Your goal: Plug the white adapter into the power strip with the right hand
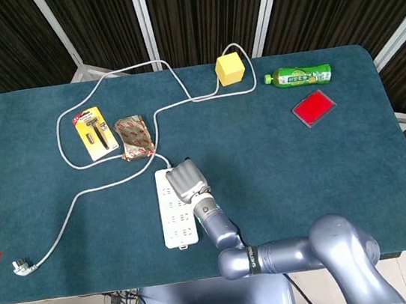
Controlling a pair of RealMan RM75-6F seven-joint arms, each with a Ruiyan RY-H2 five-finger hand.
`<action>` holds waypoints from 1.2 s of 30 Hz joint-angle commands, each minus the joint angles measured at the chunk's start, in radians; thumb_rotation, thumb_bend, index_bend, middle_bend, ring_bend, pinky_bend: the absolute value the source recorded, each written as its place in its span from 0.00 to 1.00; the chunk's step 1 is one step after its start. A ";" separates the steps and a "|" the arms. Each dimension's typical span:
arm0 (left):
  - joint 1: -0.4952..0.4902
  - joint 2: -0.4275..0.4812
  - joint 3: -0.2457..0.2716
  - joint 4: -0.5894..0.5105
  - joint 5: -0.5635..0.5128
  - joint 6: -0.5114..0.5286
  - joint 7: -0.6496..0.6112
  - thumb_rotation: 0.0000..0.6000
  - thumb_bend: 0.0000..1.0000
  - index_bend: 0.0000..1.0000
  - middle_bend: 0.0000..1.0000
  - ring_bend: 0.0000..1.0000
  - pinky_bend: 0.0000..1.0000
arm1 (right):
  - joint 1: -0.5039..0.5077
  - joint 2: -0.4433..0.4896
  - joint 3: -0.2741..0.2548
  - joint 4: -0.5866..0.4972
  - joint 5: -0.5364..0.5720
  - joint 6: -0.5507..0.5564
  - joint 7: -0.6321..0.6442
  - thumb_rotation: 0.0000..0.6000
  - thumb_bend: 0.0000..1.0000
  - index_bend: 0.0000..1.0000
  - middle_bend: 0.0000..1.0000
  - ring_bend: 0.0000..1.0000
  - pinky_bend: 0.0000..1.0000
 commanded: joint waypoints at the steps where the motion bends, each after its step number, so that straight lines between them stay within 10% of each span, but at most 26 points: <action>1: 0.000 0.000 0.000 0.000 0.000 0.000 0.000 1.00 0.10 0.22 0.00 0.00 0.00 | -0.002 -0.004 -0.001 -0.004 -0.005 0.001 -0.002 1.00 0.61 0.75 0.62 0.51 0.35; 36: 0.002 -0.001 -0.003 0.000 -0.005 0.005 0.003 1.00 0.10 0.22 0.00 0.00 0.00 | -0.017 -0.054 -0.046 0.037 -0.137 0.013 -0.067 1.00 0.61 0.77 0.62 0.52 0.35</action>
